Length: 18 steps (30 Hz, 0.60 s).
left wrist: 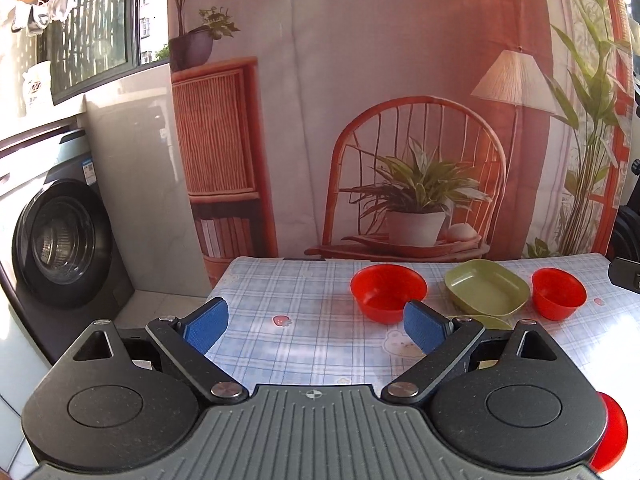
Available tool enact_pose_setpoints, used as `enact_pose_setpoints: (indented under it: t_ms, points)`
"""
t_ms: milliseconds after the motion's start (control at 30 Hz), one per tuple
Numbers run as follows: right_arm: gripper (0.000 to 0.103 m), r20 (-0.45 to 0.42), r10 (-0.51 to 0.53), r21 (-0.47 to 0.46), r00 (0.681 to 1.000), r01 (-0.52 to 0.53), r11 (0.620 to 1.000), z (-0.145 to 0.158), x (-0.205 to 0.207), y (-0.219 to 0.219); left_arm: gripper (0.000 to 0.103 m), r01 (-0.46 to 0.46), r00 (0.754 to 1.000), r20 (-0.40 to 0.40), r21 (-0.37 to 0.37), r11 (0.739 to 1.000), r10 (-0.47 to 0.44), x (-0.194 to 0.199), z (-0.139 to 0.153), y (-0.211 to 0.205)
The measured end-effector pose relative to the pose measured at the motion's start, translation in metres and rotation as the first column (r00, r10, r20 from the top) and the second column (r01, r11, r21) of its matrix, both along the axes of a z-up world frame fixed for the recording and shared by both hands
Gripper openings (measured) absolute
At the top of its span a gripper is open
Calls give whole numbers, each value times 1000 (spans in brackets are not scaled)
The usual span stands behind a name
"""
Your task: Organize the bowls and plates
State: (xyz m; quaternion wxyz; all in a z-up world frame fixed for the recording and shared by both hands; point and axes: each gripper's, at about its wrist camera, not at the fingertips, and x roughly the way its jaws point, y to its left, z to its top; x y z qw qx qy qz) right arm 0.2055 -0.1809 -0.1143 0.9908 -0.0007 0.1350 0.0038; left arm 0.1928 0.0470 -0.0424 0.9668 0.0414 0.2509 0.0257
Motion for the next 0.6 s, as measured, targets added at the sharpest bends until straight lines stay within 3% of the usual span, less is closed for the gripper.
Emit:
enact_pose_setpoints:
  t_ms: [200,367,500,600]
  points:
    - [101,-95,103,38,990,-100,994,-23,25,12,83,25,992,-126,-5,1000,-26,15,-36,7]
    - [86,-173,173,72,970,-163,984,-42,40,20,82,37,975,-219,-37,999,-45,14,-65,14]
    - [79,-232,211,72,950,-200,977,-59,45,28,81,57,943,-320,-107,993,-89,8,-92,16]
    - [68,-293,244,93,924,-226,970,-75,51,32,78,70,920,-374,-144,987,-120,3,-111,15]
